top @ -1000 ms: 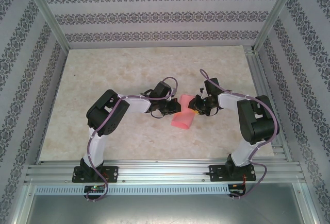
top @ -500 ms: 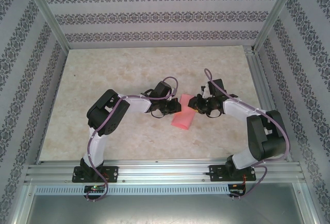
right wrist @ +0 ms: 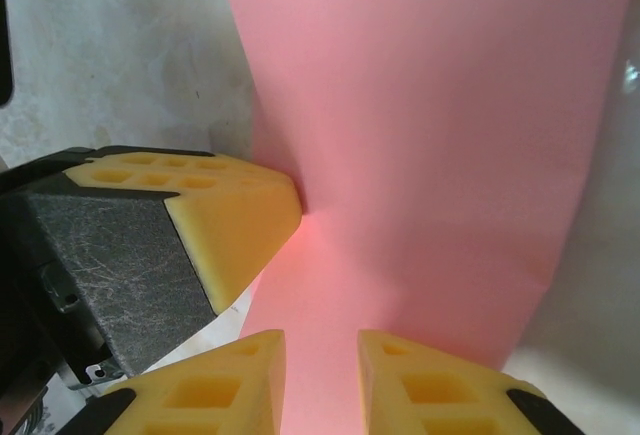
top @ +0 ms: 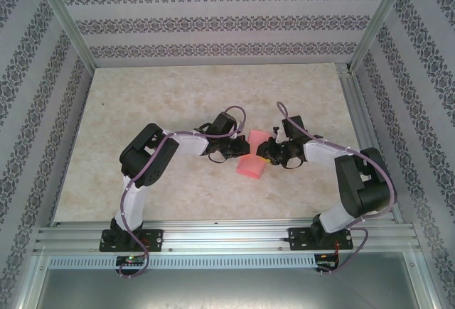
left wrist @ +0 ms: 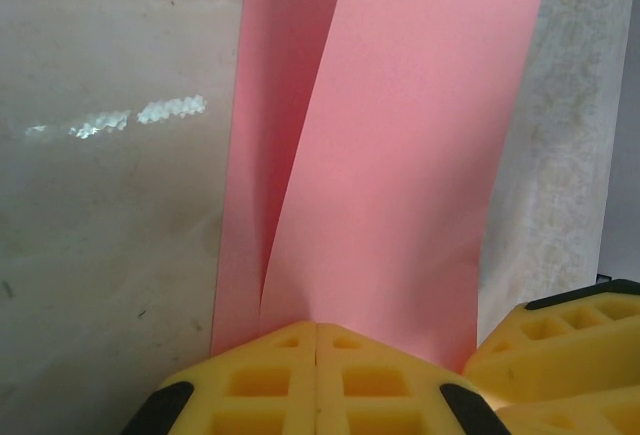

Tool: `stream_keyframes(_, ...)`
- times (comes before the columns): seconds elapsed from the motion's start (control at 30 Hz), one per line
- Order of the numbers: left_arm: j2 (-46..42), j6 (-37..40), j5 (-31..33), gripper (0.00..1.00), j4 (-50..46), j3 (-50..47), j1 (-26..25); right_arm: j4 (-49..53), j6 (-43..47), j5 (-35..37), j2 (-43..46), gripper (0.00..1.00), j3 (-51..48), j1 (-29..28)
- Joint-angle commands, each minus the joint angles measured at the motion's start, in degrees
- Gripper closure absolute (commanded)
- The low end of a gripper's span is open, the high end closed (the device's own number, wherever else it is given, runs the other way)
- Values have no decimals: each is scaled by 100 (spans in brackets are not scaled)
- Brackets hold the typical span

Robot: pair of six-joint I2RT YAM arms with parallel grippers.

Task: Fold a paper plane with a square sheet of paper (pick it up from the middle)
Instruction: Fold the square sheet of paper in half at the center of the table.

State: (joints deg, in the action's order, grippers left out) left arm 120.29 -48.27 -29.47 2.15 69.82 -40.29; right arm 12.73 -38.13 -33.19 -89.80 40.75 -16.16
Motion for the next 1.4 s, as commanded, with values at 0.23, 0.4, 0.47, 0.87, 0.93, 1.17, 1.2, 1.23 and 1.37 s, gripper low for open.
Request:
stream_keyframes(0.23, 56, 194, 161, 92, -198, 103, -62, -474, -98, 175, -593, 74, -163, -80)
stream_keyframes(0.4, 56, 215, 183, 92, -254, 119, -58, -684, -166, 150, -767, 74, -306, -84)
stream_keyframes(0.47, 47, 245, 184, 92, -264, 122, -58, -755, -242, 163, -586, 74, -375, -84)
stream_keyframes(0.87, -141, 303, -75, 90, -294, 354, -58, 597, 166, 874, 799, 57, 11, 30)
stream_keyframes(0.93, -193, 288, -107, 88, -252, 380, -58, 843, 218, 1211, 893, 50, 10, 94)
stream_keyframes(1.17, -308, 350, -65, 73, -315, 383, -49, 621, 151, 1138, 623, 47, 56, 157)
stream_keyframes(1.2, -325, 380, -67, 72, -336, 390, -53, 537, 122, 1066, 580, 47, 52, 157)
stream_keyframes(1.23, -354, 397, -40, 71, -387, 392, -50, 462, 100, 1007, 528, 47, 71, 154)
stream_keyframes(1.37, -395, 458, 18, 68, -456, 417, -40, 300, 78, 790, 304, 52, 175, 134)
